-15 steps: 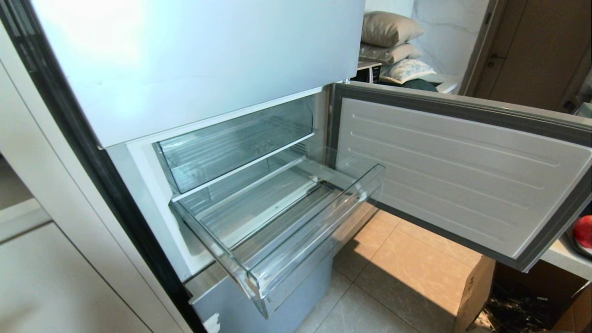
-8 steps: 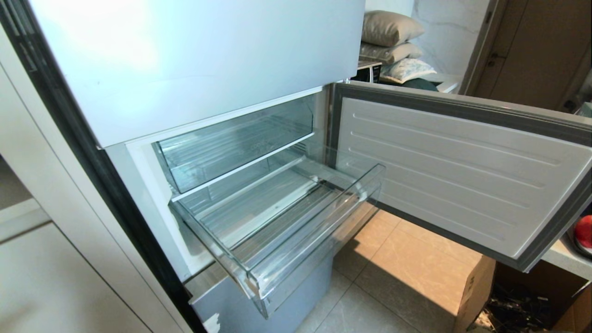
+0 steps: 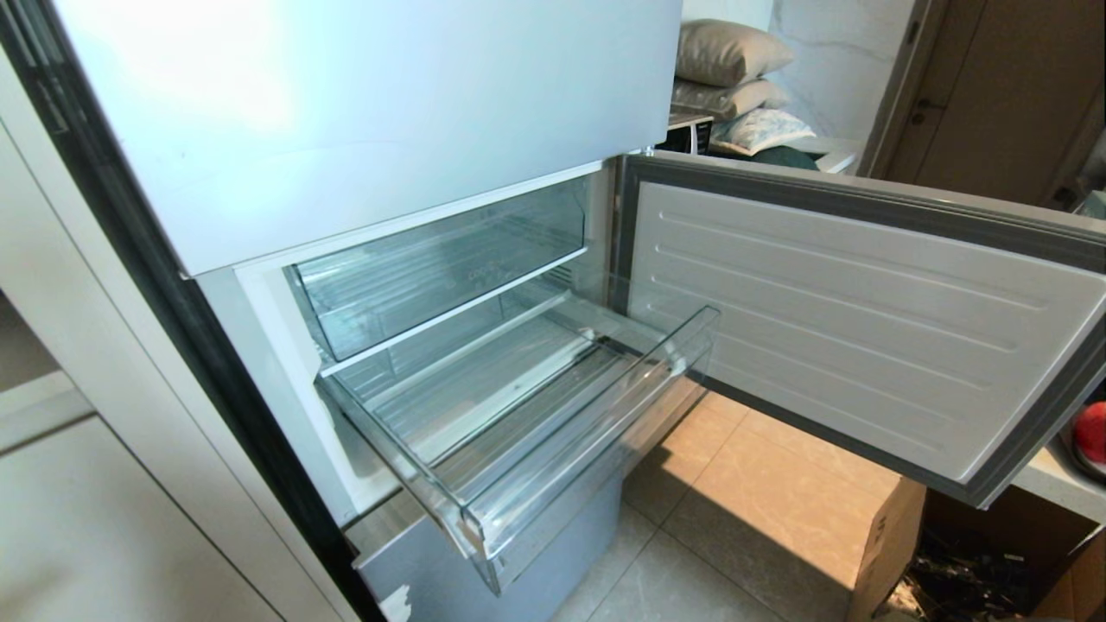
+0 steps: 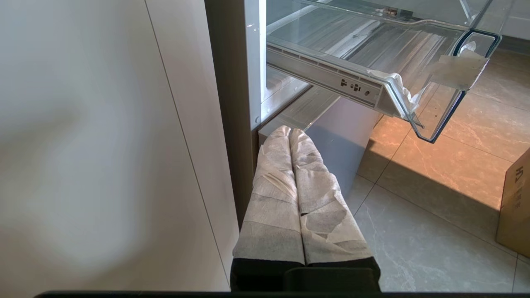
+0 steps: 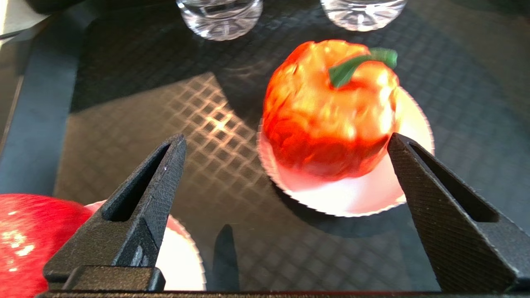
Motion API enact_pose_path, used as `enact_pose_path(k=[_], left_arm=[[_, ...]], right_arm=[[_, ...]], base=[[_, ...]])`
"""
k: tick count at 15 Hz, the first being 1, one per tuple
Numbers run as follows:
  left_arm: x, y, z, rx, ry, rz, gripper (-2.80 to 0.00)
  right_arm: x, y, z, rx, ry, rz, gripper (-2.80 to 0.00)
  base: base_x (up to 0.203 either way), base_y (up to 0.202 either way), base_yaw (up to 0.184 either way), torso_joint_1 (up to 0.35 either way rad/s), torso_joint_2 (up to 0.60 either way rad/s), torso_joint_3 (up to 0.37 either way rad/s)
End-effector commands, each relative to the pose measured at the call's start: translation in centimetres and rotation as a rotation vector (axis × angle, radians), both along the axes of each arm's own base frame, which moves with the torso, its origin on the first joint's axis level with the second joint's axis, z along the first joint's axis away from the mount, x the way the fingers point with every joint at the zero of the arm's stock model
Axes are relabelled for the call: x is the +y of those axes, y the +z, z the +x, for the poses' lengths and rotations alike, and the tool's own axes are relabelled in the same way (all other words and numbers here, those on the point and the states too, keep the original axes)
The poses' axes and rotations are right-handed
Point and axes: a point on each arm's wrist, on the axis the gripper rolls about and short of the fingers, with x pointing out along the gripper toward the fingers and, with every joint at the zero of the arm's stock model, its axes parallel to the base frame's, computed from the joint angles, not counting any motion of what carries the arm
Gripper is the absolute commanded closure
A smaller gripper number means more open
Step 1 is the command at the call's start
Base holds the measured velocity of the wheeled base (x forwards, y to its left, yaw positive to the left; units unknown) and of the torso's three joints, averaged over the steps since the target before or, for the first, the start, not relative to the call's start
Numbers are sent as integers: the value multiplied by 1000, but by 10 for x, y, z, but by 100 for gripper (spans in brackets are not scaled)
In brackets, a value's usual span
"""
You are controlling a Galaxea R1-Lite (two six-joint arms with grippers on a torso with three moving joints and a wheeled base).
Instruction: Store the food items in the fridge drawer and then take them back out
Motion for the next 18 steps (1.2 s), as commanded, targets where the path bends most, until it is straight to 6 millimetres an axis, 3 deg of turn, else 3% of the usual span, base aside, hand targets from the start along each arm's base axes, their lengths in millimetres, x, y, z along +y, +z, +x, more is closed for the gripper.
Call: enact_pose_path(k=[1,6,12,18], left_arm=[[0,0,0,0,1,0,0],[0,0,0,0,1,0,0],[0,0,0,0,1,0,0],[0,0,0,0,1,0,0]], right_arm=[[-1,8,-6,-9,-11,-11,-280],[-11,9,-16,-4,-38,-23,-280],[-29,-3,-2,-15,-49,-46,-280],[-32,-8,2,-13,-52,-46,-280]], base=[[0,0,0,0,0,0],[0,0,0,0,0,0],[0,0,0,0,0,0],[0,0,0,0,0,0]])
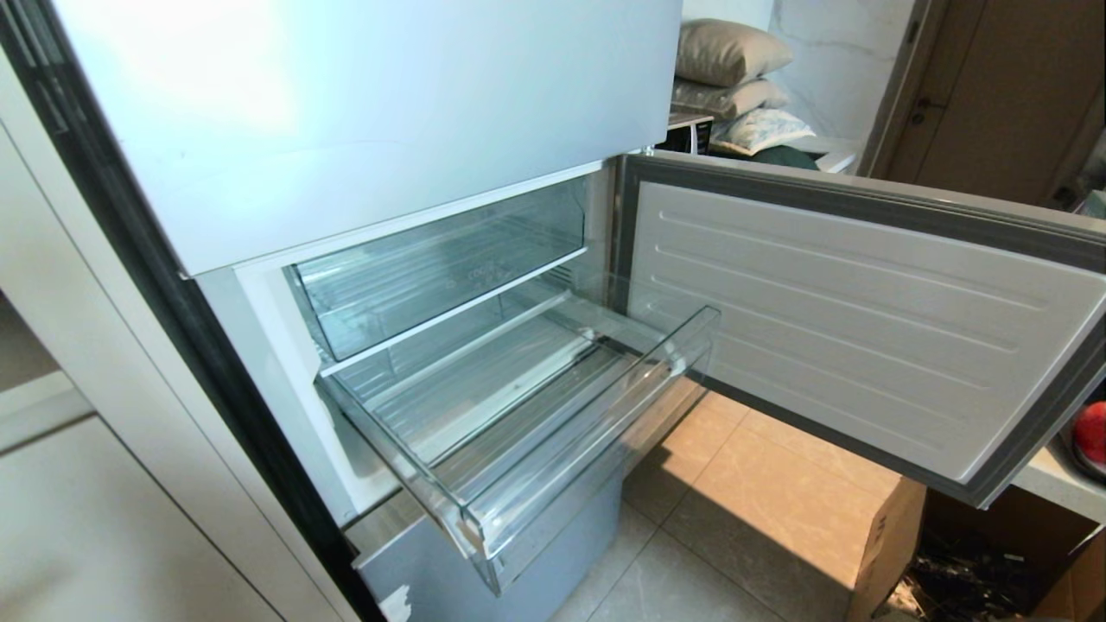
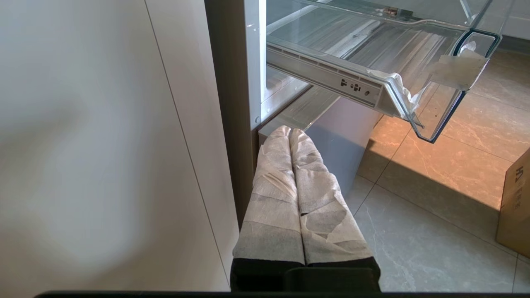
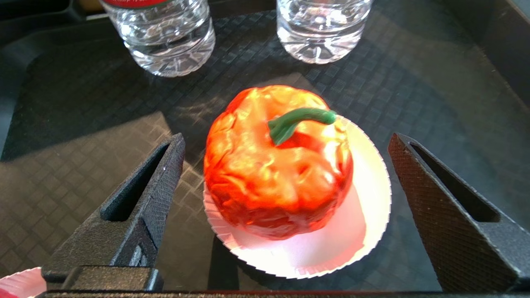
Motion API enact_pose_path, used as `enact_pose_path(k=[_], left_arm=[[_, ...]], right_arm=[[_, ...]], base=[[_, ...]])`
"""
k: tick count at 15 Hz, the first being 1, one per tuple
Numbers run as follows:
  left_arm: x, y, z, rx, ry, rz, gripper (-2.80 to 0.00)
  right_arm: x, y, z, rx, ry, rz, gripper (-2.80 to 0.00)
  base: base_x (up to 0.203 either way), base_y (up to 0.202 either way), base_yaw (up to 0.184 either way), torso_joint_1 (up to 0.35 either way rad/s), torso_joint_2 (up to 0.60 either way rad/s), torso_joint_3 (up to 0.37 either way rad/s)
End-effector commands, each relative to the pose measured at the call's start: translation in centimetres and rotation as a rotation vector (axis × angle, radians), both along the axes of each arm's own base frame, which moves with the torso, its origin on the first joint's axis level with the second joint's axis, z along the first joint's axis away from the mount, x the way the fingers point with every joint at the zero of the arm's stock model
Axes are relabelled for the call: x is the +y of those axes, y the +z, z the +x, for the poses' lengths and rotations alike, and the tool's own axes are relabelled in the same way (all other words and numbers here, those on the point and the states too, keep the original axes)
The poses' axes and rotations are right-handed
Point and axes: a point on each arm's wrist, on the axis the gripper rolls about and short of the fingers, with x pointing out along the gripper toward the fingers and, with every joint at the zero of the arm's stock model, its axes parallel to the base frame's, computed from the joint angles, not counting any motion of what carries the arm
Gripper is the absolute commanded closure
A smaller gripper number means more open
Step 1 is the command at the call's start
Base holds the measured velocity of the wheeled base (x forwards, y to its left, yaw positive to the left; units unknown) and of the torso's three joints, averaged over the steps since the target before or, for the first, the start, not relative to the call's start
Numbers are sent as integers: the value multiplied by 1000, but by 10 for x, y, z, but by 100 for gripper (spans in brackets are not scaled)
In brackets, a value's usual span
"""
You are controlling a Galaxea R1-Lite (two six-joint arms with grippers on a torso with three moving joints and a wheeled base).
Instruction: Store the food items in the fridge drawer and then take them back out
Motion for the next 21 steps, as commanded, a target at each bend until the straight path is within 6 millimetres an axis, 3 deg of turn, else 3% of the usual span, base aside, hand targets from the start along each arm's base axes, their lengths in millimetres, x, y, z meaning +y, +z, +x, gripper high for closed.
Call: enact_pose_path(k=[1,5,7,12,17,21], left_arm=[[0,0,0,0,0,0,0],[0,0,0,0,0,0,0],[0,0,0,0,0,0,0],[0,0,0,0,0,0,0],[0,0,0,0,0,0,0],[0,0,0,0,0,0,0]], right_arm=[[0,-1,1,0,2,-1,-280],[0,-4,1,3,2,4,-280],[0,-5,1,5,2,6,0],[1,4,-1,-7,-9,-8,0],[18,64,-28,-61,-44,-83,0],[62,122,-66,-105,-65,-152,0]], base=[[0,0,0,0,0,0],[0,0,0,0,0,0],[0,0,0,0,0,0],[0,0,0,0,0,0],[0,0,0,0,0,0],[0,0,0,0,0,0]])
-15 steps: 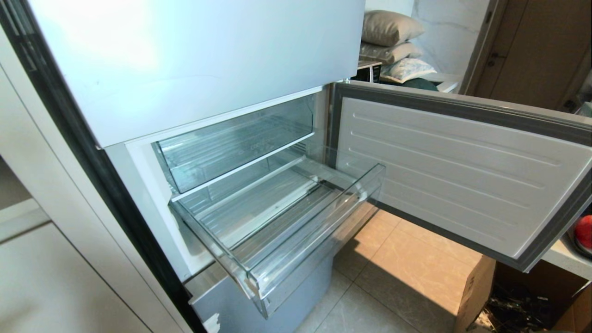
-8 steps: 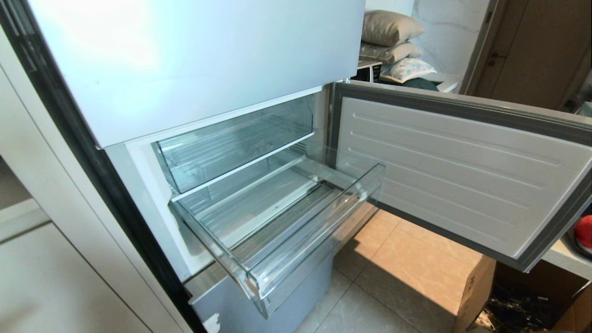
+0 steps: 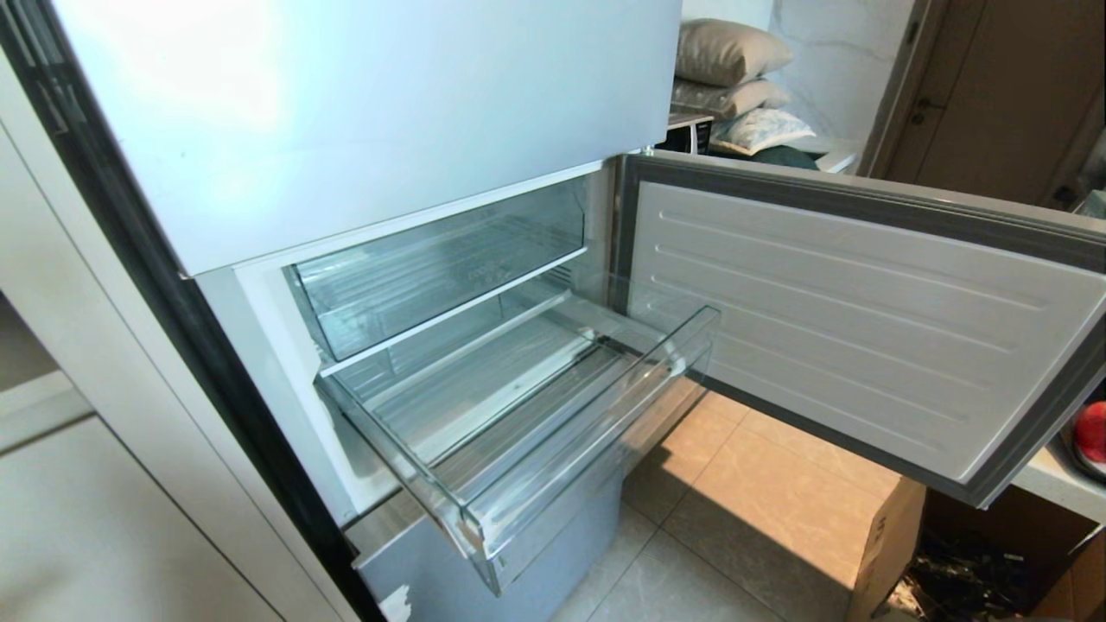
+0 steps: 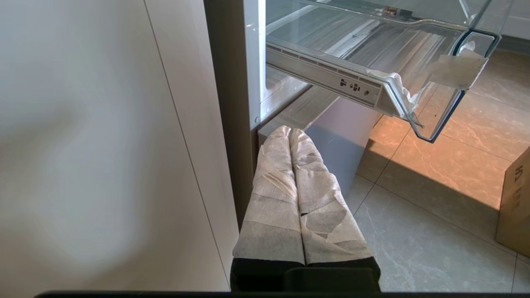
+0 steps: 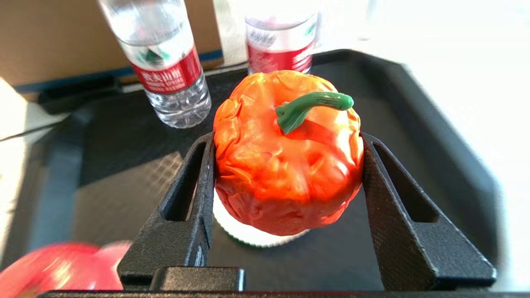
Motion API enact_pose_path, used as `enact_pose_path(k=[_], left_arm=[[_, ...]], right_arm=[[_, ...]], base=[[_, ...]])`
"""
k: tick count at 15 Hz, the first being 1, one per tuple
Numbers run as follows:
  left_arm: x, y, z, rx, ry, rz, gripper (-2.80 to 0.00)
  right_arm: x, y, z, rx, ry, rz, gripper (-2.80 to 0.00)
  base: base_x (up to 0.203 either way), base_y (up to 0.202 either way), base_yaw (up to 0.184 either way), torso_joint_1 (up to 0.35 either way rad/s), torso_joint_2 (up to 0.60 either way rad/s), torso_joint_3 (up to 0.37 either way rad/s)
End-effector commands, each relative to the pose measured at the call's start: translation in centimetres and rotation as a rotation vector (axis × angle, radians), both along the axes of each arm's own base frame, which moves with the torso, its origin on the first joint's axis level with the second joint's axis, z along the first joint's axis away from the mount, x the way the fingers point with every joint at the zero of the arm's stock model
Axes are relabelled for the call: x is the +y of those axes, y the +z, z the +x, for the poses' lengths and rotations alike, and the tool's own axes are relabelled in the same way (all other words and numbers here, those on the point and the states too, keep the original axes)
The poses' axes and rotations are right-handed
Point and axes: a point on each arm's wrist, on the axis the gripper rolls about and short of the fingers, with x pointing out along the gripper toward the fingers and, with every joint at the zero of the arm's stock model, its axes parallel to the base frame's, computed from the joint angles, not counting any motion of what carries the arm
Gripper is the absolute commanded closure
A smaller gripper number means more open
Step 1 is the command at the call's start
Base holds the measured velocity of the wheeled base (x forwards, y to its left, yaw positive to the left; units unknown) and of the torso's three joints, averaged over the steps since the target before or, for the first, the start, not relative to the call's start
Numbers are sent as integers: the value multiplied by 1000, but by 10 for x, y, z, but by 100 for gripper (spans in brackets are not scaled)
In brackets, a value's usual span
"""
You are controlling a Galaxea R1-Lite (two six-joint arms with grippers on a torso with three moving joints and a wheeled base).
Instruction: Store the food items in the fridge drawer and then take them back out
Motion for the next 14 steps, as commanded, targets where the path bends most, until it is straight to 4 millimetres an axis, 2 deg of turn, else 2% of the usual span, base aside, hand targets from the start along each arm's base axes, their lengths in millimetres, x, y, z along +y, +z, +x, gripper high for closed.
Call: enact_pose_path(k=[1,3,5,8,10,12,13,14], left_arm=[[0,0,0,0,0,-1,0],[0,0,0,0,0,-1,0],[0,0,0,0,0,-1,0],[0,0,0,0,0,-1,0],[0,0,0,0,0,-1,0],[0,0,0,0,0,-1,0],[0,0,0,0,0,-1,0],[0,0,0,0,0,-1,0]], right_arm=[[36,46,-26,-44,-7,-76,0],[73,59,-51,-37,-8,-90,0],[119,67,-78,-32,0,-110,0],[189,63,-111,-39,62,-144,0],[235,50,-109,-52,241,-144,0],[290,34,-109,-70,555,-131,0],[316,26,-123,-82,717,-129,0],[333,18,-144,-103,837,-137,0]], base=[[0,0,0,0,0,0],[0,0,0,0,0,0],[0,0,0,0,0,0],[0,0,0,0,0,0],[0,0,0,0,0,0],[0,0,0,0,0,0],[0,0,0,0,0,0],[0,0,0,0,0,0]])
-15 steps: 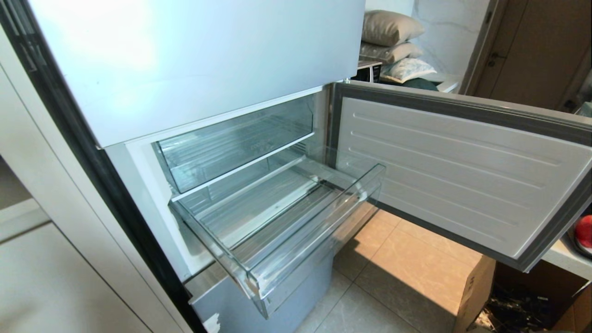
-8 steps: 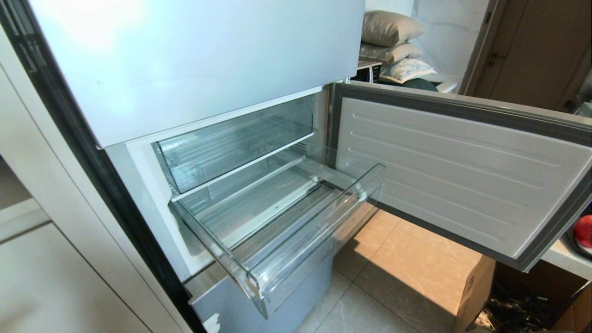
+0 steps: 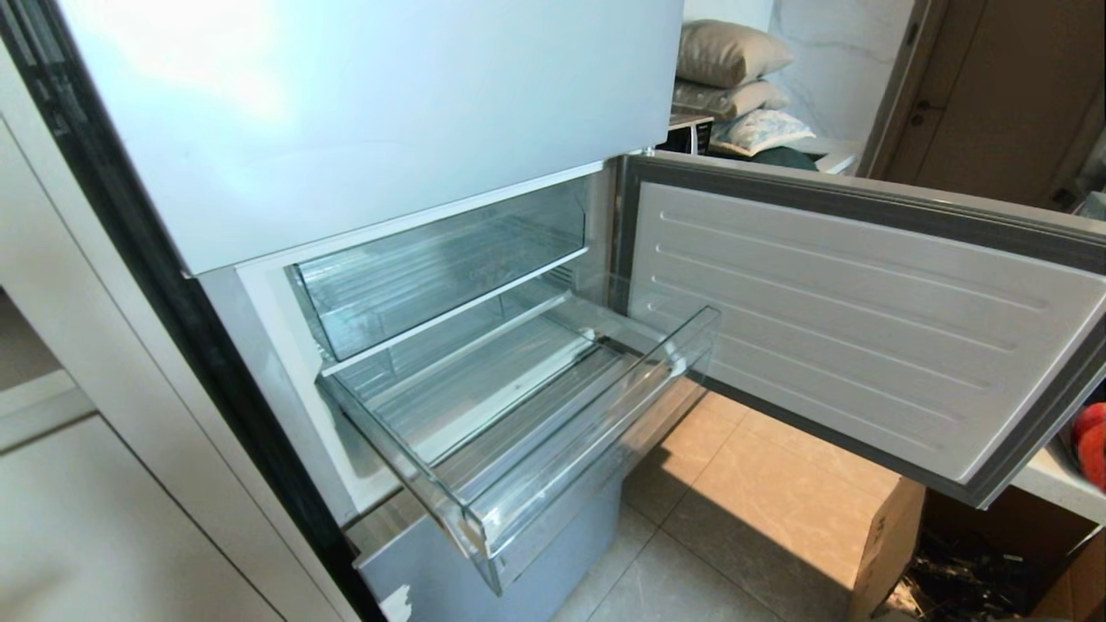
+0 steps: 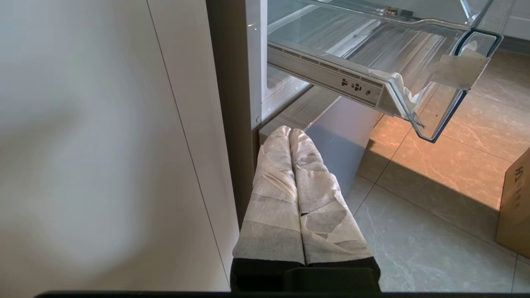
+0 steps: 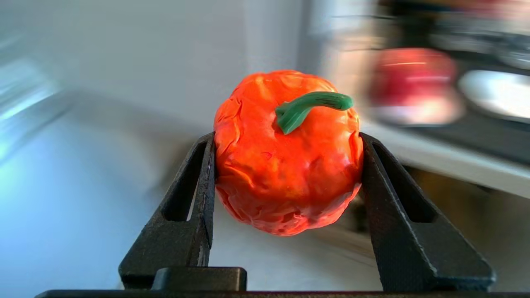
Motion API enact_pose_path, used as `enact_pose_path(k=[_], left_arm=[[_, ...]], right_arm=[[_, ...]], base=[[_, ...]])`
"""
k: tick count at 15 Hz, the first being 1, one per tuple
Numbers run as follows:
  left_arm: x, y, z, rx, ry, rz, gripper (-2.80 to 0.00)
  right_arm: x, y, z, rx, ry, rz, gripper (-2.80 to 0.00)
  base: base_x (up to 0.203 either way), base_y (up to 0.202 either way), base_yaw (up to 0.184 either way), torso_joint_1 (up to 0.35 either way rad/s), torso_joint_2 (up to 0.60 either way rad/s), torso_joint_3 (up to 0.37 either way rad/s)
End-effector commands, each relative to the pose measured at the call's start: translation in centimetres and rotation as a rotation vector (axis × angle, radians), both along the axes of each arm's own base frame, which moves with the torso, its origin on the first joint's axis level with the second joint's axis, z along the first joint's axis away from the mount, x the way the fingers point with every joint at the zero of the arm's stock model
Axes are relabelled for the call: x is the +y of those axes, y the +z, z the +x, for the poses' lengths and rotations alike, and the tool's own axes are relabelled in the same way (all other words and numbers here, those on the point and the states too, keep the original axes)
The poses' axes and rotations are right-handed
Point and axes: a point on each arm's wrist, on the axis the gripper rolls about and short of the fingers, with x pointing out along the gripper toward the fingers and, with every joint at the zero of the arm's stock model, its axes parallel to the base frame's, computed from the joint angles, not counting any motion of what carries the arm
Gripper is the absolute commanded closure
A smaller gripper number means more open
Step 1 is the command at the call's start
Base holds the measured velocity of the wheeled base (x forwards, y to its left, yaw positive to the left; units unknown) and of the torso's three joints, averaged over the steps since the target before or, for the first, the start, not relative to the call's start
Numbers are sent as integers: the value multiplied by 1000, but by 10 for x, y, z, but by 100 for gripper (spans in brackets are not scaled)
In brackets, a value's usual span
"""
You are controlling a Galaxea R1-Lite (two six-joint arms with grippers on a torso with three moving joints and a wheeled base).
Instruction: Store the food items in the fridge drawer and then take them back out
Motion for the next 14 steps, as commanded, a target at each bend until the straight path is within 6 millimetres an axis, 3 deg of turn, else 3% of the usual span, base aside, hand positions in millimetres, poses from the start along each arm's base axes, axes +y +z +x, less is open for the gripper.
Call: enact_pose_path(k=[1,4,7,10,14], left_arm=[[0,0,0,0,1,0,0],[0,0,0,0,1,0,0],[0,0,0,0,1,0,0],[0,0,0,0,1,0,0],[0,0,0,0,1,0,0]], right_arm=[[30,-9,-49,-110,201,-32,0],[38,-50,-97,-119,303,-66,0],[38,-80,-121,-158,341,-111,0],[38,-93,-124,-138,357,-157,0],[38,-93,-124,-140,350,-142,0]], base=[[0,0,0,0,0,0],[0,0,0,0,0,0],[0,0,0,0,0,0],[0,0,0,0,0,0],[0,0,0,0,0,0]])
